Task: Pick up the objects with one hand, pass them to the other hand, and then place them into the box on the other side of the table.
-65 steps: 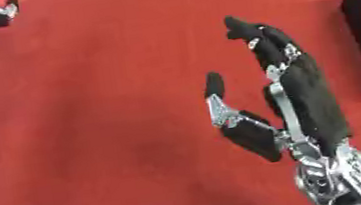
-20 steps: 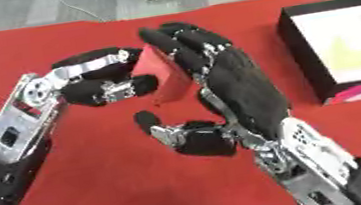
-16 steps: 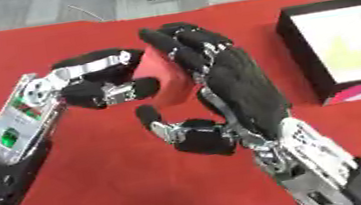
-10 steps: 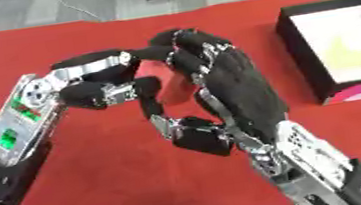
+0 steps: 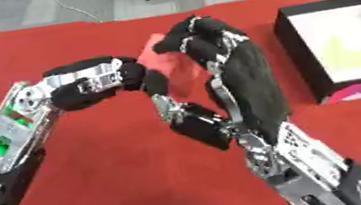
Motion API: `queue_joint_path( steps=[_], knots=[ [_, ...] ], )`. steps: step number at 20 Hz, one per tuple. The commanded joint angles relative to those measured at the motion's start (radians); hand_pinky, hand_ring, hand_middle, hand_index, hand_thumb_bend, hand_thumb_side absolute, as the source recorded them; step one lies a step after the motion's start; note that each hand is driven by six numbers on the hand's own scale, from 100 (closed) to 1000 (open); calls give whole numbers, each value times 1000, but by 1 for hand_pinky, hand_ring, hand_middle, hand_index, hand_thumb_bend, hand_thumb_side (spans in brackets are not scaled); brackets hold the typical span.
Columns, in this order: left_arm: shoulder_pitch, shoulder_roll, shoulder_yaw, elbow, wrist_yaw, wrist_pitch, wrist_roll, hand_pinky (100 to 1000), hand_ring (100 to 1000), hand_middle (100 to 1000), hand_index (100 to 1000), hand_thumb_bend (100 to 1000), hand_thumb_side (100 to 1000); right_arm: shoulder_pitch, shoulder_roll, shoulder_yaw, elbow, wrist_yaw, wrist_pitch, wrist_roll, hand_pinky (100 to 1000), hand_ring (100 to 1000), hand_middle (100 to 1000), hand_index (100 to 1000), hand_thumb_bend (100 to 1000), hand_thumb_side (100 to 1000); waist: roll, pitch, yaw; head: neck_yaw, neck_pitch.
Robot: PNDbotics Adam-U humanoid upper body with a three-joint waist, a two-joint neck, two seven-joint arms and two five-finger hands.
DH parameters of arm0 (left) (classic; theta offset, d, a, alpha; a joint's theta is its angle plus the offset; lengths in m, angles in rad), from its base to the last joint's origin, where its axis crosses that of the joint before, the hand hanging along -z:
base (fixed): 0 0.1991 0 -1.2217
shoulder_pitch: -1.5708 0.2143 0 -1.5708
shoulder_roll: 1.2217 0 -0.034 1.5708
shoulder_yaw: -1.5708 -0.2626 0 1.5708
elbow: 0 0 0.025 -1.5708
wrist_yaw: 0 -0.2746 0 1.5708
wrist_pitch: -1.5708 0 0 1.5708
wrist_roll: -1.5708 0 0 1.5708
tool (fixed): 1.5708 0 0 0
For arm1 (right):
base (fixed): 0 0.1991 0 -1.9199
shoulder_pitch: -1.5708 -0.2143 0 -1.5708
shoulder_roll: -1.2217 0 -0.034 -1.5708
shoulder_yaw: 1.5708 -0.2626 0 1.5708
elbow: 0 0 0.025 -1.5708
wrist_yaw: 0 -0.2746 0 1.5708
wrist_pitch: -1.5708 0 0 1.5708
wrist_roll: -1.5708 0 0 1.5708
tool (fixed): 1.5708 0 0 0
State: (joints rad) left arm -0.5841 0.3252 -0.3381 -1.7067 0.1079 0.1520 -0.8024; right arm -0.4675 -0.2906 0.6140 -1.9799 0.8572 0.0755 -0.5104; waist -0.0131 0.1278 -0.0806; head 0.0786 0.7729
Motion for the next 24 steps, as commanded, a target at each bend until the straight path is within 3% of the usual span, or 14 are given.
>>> queue_joint_path(
  steps=[1, 6, 10, 16, 20, 24],
  knots=[
    [-4, 18, 27, -10, 19, -10, 1, 818, 651, 631, 743, 100, 952, -11, -18, -20, -20, -4, 3, -27, 512, 633, 504, 634, 100, 236, -1, -15, 2, -12, -3],
    [6, 16, 45, -10, 49, -9, 12, 823, 652, 632, 741, 100, 973, -14, -30, -34, -20, -2, -1, -53, 516, 631, 504, 632, 100, 234, -5, -17, 5, -29, -3],
    [5, 10, 55, -10, 87, -5, 44, 808, 606, 569, 683, 100, 828, -11, -40, -42, -20, -11, 3, -64, 513, 632, 504, 633, 100, 233, -7, -19, 6, -36, -3],
    [2, 7, 53, -13, 98, 3, 78, 807, 603, 564, 678, 100, 786, -15, -41, -46, -20, -5, -4, -60, 523, 633, 507, 634, 100, 231, -8, -19, 5, -37, -3],
    [17, 10, 93, -13, 65, -13, 119, 807, 608, 571, 684, 100, 764, -22, -85, -100, -20, 26, 11, -68, 549, 635, 516, 635, 100, 224, -7, -22, 5, -52, -3],
    [61, 12, 208, 4, 40, -29, 244, 806, 609, 573, 684, 100, 732, -13, -183, -197, -20, 48, 58, -84, 560, 635, 519, 635, 100, 218, -8, -22, 9, -119, -3]
  ],
)
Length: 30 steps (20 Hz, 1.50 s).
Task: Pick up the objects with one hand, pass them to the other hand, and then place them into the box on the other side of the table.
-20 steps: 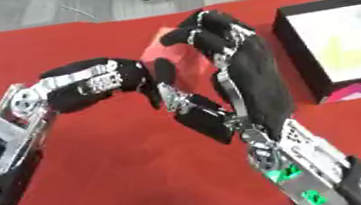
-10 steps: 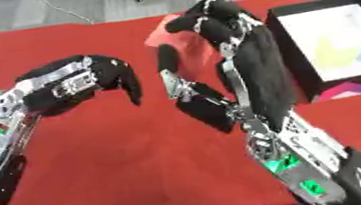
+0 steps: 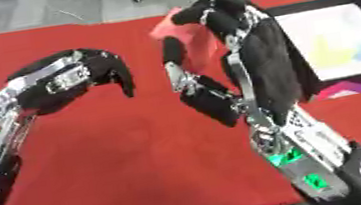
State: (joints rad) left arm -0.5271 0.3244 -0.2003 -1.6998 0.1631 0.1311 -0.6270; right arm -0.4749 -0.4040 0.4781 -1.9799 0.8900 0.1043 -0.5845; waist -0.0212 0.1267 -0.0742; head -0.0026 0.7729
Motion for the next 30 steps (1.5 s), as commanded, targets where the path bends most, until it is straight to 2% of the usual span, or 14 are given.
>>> queue_joint_path(
  steps=[1, 4, 6, 9, 11, 12, 13, 17, 20, 22, 23, 24, 25, 30],
  knots=[
    [18, 18, 106, 0, -36, -10, 110, 806, 609, 573, 685, 100, 728, 3, -98, -86, -20, 14, 52, -14, 556, 635, 518, 635, 100, 217, 1, -20, 5, -58, -3],
    [62, 27, 194, 0, -29, -16, 209, 808, 611, 576, 687, 100, 728, 40, -176, -144, -20, -32, 143, -27, 520, 635, 506, 633, 100, 209, 5, -16, 14, -108, -3],
    [91, 32, 243, -13, -21, -23, 256, 808, 613, 578, 690, 100, 727, 71, -223, -176, -20, -98, 243, -38, 485, 634, 496, 631, 100, 201, 8, -13, 23, -139, -3],
    [127, 31, 302, -47, -16, -35, 310, 809, 615, 581, 693, 100, 718, 108, -283, -223, -3, -244, 429, -81, 449, 634, 484, 629, 100, 185, 13, -10, 41, -186, -3],
    [145, 28, 329, -77, -29, -42, 334, 810, 619, 586, 698, 100, 709, 101, -314, -244, 78, -359, 522, -132, 427, 639, 480, 634, 100, 171, 16, -10, 55, -212, -3],
    [153, 24, 338, -96, -30, -49, 343, 810, 620, 589, 700, 100, 790, 90, -325, -250, 135, -429, 547, -161, 422, 643, 481, 638, 100, 100, 16, -10, 61, -223, -3],
    [160, 20, 347, -114, -30, -56, 351, 810, 622, 589, 702, 100, 703, 76, -337, -252, 195, -501, 559, -192, 419, 646, 481, 640, 100, 172, 18, -11, 69, -235, -3],
    [181, -7, 372, -182, -35, -73, 377, 809, 623, 591, 706, 100, 694, 1, -368, -228, 451, -765, 510, -286, 438, 683, 511, 679, 100, 231, 22, -11, 100, -277, -3],
    [194, -31, 380, -220, -38, -74, 387, 810, 624, 593, 708, 100, 695, -55, -373, -213, 649, -885, 456, -293, 460, 713, 555, 734, 100, 318, 24, -11, 126, -304, -3],
    [206, -40, 385, -240, -37, -78, 389, 810, 625, 594, 710, 100, 696, -85, -372, -213, 774, -932, 434, -283, 509, 769, 644, 822, 100, 417, 24, -10, 144, -319, -3],
    [212, -42, 389, -247, -38, -79, 391, 811, 625, 595, 711, 100, 698, -96, -375, -212, 821, -943, 426, -272, 554, 811, 709, 867, 187, 468, 24, -10, 151, -324, -3],
    [218, -43, 393, -254, -39, -81, 392, 811, 625, 595, 711, 100, 699, -104, -378, -213, 860, -947, 424, -260, 560, 817, 718, 874, 207, 479, 24, -9, 157, -328, -3],
    [224, -45, 397, -259, -40, -81, 394, 811, 626, 595, 711, 100, 701, -110, -381, -216, 886, -947, 424, -249, 610, 859, 773, 917, 336, 543, 23, -10, 161, -331, -3],
    [238, -53, 411, -269, -45, -78, 404, 812, 627, 596, 713, 100, 708, -112, -398, -237, 909, -912, 440, -242, 663, 903, 831, 947, 411, 595, 19, -13, 168, -339, -3]
  ],
)
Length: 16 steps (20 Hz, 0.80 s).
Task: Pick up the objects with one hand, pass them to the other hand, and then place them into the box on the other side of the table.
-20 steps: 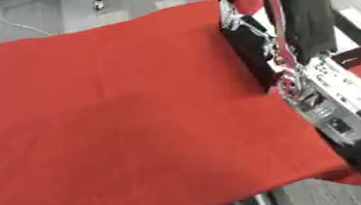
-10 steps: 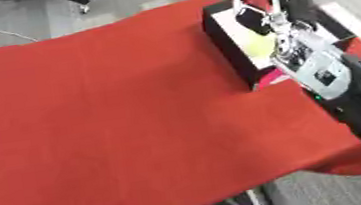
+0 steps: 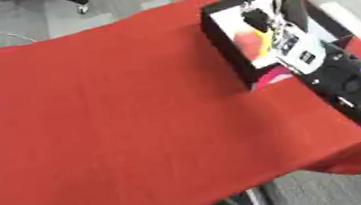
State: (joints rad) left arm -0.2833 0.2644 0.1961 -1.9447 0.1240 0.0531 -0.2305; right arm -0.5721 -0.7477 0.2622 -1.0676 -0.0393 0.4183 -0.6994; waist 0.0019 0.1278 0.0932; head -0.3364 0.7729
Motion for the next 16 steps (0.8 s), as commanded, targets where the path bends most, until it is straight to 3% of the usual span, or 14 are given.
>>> queue_joint_path(
  steps=[1, 5, 9, 14, 16],
  knots=[
    [-5, 5, 16, -26, -7, 1, 9, 812, 627, 596, 713, 100, 709, -10, -57, -26, -17, 26, 128, -138, 659, 903, 830, 949, 405, 599, -5, -15, 0, -4, -3],
    [1, -4, 20, -27, -19, 5, 11, 811, 626, 597, 714, 100, 716, 42, -81, -50, -172, 53, 123, -190, 651, 904, 828, 946, 373, 565, -9, -16, -4, 17, -3],
    [10, -13, 26, -29, -58, -1, 35, 810, 628, 602, 717, 100, 729, 147, -78, -99, -462, 119, 138, -207, 654, 906, 832, 950, 301, 529, -12, -17, -11, 81, -3],
    [22, -33, 26, -33, -128, -27, 92, 812, 654, 630, 726, 100, 761, 303, 21, -124, -857, 290, 147, -176, 663, 900, 827, 948, 224, 530, -15, -19, -28, 209, -3],
    [26, -45, 22, -36, -154, -42, 120, 816, 678, 654, 740, 100, 776, 339, 83, -119, -914, 387, 100, -141, 662, 891, 816, 943, 198, 532, -14, -22, -34, 276, -3]
  ],
)
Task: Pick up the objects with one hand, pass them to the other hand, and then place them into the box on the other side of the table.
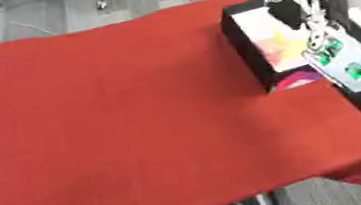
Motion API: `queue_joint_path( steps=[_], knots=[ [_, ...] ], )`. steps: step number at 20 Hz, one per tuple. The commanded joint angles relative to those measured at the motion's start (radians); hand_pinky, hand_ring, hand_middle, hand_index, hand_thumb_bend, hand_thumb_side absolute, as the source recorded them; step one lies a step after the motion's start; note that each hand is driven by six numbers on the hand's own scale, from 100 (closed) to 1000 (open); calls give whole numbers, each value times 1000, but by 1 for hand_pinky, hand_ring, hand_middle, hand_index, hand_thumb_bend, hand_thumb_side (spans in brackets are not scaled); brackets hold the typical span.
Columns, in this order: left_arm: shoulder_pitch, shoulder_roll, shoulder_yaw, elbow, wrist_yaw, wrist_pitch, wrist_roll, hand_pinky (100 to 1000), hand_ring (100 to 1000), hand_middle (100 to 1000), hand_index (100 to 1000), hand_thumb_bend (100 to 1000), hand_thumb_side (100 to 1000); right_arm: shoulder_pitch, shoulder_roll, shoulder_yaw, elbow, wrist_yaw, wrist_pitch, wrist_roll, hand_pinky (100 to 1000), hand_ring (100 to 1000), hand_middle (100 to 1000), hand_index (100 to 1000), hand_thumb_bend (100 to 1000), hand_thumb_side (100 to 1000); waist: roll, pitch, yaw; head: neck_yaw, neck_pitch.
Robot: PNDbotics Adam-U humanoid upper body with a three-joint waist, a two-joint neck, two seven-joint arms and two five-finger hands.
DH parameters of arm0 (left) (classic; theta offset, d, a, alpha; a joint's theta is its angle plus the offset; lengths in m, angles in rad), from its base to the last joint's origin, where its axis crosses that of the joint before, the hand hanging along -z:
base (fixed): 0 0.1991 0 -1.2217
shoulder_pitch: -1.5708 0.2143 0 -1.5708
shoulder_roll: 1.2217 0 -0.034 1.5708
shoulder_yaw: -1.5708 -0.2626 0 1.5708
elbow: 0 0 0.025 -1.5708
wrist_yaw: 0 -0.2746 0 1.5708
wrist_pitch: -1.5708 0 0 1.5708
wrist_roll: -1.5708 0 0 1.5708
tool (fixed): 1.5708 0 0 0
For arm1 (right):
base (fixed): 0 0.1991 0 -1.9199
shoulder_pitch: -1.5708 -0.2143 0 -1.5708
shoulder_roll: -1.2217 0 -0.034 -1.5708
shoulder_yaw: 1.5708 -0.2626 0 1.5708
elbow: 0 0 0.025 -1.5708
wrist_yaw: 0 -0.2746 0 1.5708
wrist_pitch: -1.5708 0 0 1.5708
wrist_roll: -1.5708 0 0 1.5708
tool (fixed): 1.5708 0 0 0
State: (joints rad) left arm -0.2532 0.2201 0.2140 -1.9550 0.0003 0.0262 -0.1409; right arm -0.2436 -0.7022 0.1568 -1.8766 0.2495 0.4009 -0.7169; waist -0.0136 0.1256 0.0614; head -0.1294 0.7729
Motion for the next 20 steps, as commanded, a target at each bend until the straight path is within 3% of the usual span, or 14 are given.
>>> queue_joint_path(
  steps=[1, 5, 10, 17, 20],
  knots=[
    [-1, -8, 2, -28, -44, -25, 44, 818, 686, 664, 746, 100, 780, 25, 74, -7, -114, 147, 78, -109, 662, 890, 815, 943, 193, 535, 2, -22, -7, 103, -3],
    [17, -35, -11, -29, -75, -57, 82, 830, 727, 711, 783, 100, 811, 65, 216, 22, -123, 280, -43, -87, 645, 874, 796, 934, 138, 528, 7, -30, -28, 197, -3],
    [45, -71, -35, -13, -102, -77, 107, 842, 752, 743, 803, 100, 830, 125, 389, 77, -119, 362, -77, -111, 621, 866, 782, 925, 100, 508, 9, -48, -46, 242, -3],
    [72, -90, -69, 3, -96, -104, 116, 846, 755, 748, 799, 100, 835, 176, 489, 156, -12, 365, -151, -186, 602, 857, 771, 921, 100, 508, 8, -66, -56, 252, -3],
    [88, -92, -79, 13, -90, -115, 121, 845, 754, 746, 797, 100, 838, 181, 504, 158, 15, 362, -169, -190, 596, 853, 766, 920, 100, 503, 13, -71, -69, 222, -34]
  ],
)
